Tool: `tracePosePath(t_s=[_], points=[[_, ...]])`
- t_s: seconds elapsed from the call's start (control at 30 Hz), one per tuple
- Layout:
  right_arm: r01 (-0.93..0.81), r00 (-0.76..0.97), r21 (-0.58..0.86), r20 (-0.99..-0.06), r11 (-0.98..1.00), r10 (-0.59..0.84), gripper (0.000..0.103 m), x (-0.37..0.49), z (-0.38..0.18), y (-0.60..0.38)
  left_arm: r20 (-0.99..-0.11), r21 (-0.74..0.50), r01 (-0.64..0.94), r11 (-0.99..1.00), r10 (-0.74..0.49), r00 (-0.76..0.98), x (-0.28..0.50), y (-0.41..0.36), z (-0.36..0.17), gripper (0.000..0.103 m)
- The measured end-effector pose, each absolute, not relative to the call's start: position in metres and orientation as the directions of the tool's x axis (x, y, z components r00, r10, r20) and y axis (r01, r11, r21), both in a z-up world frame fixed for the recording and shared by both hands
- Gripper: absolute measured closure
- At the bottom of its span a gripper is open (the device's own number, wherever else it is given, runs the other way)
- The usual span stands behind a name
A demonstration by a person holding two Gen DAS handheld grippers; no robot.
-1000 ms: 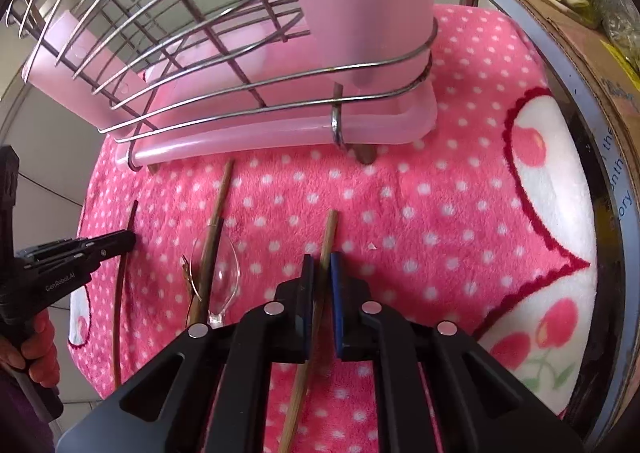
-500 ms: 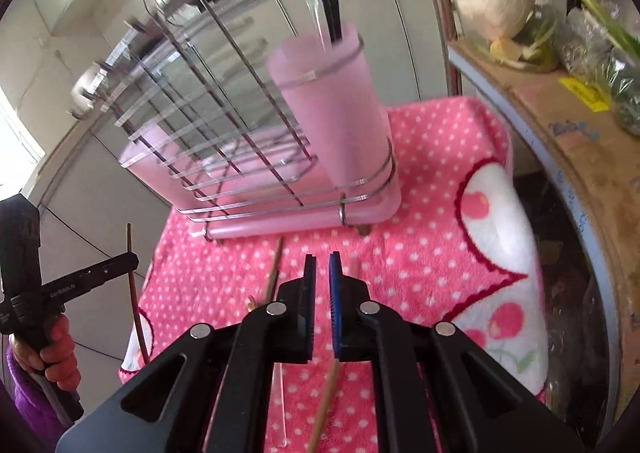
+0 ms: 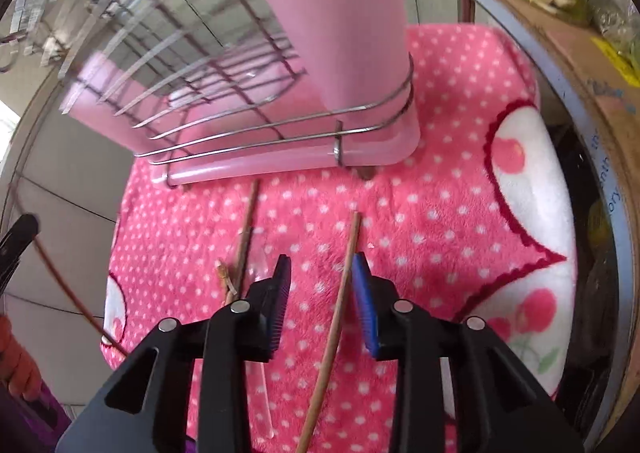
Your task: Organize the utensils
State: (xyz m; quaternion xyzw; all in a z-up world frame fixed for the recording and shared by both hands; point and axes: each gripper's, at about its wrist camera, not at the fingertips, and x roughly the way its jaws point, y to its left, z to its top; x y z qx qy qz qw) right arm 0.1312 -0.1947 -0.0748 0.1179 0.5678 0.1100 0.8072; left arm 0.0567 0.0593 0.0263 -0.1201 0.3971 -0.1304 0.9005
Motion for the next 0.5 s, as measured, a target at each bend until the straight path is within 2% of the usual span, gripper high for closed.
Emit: tracePosePath(t_s=[0.27, 0.3, 0.33, 0.5], points=[[-0.018, 0.281, 0.296, -0.915, 0.955, 0.289, 0.071, 0.145, -0.097, -0.193, -0.672, -0.331, 0.145, 0.932, -0.341, 0.657, 0.057, 0.063, 0.027, 0.098], [-0.02, 0.287, 0.286, -0.916, 0.958, 0.279, 0.076, 0.145, -0.097, -0.192, -0.671, -0.332, 0.145, 0.932, -0.342, 0.658, 0.057, 0.063, 0.026, 0.098], [-0.024, 0.305, 0.254, -0.919, 0.967, 0.249, 0.094, 0.144, -0.097, -0.191, -0.671, -0.334, 0.145, 0.931, -0.343, 0.658, 0.057, 0.063, 0.026, 0.098], [-0.015, 0.354, 0.323, -0.883, 0.946, 0.307, 0.097, 0.135, -0.093, -0.202, -0.661, -0.335, 0.138, 0.932, -0.337, 0.671, 0.054, 0.066, 0.027, 0.098]])
